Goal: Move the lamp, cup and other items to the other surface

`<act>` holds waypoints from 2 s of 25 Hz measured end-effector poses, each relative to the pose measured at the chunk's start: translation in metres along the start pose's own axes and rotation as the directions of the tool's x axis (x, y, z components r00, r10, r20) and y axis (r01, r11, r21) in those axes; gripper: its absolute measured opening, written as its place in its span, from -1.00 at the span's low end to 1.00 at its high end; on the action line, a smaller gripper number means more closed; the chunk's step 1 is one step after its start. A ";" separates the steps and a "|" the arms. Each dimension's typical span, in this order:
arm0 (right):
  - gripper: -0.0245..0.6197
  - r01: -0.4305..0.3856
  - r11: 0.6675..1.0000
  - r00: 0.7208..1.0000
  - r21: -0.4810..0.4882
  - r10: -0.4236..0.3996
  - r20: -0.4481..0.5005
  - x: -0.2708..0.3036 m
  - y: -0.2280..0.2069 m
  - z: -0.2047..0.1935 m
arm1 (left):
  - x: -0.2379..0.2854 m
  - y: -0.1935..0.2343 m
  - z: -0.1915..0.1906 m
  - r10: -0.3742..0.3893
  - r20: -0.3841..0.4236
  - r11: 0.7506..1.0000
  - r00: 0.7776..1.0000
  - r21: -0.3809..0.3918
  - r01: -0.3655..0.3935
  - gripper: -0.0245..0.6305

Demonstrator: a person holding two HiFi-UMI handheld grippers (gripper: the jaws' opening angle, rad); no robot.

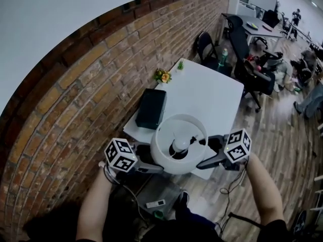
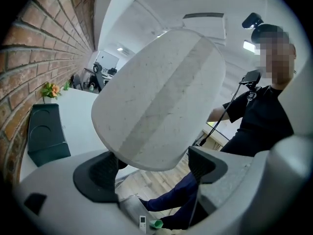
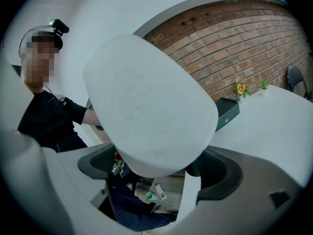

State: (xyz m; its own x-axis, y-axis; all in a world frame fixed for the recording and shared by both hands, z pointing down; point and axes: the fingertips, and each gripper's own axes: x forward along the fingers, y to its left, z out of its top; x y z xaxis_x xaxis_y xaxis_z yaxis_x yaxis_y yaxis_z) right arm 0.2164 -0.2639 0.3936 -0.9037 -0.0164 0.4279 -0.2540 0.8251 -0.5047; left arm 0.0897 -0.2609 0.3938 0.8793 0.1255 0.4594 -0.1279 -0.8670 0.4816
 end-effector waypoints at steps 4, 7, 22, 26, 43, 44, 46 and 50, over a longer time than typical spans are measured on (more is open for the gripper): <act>0.71 -0.012 1.000 1.000 0.010 0.012 -0.019 -0.009 -0.027 -0.005 | 0.018 0.020 0.007 0.004 -0.006 1.000 1.000 -0.016 -0.004 0.37; 0.71 -0.016 1.000 0.999 0.025 0.017 -0.028 -0.015 -0.041 -0.012 | 0.032 0.030 0.008 0.001 -0.019 1.000 1.000 -0.031 -0.001 0.37; 0.71 -0.026 0.994 1.000 0.108 0.026 0.008 -0.021 -0.082 -0.035 | 0.062 0.064 0.004 -0.029 0.025 0.996 0.999 -0.087 0.031 0.38; 0.71 -0.034 0.988 0.998 0.153 0.026 0.055 -0.024 -0.086 -0.038 | 0.057 0.072 0.011 0.002 0.105 0.994 0.994 -0.109 0.010 0.38; 0.38 0.288 0.951 0.936 0.116 -0.305 0.175 -0.051 -0.072 -0.061 | 0.039 0.047 -0.035 0.272 0.082 0.961 0.959 0.019 -0.274 0.37; 0.34 0.317 0.941 0.920 0.119 -0.336 0.201 -0.051 -0.067 -0.059 | 0.033 0.046 -0.038 0.315 0.107 0.948 0.943 0.011 -0.318 0.37; 0.26 0.373 0.920 0.891 0.120 -0.391 0.231 -0.048 -0.054 -0.059 | 0.020 0.038 -0.046 0.401 0.155 0.914 0.903 -0.005 -0.405 0.36; 0.09 0.491 0.867 0.832 0.091 -0.497 0.246 -0.036 -0.016 -0.061 | -0.002 0.004 -0.077 0.507 0.194 0.857 0.840 -0.009 -0.515 0.32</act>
State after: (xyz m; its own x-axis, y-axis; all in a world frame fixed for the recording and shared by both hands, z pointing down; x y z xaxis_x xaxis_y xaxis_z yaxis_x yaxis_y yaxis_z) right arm 0.2740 -0.2417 0.4322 -0.7105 -0.5627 0.4225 -0.6950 0.6553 -0.2960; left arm 0.0522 -0.2273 0.4523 0.7625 -0.4276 0.4856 -0.5667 -0.8034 0.1824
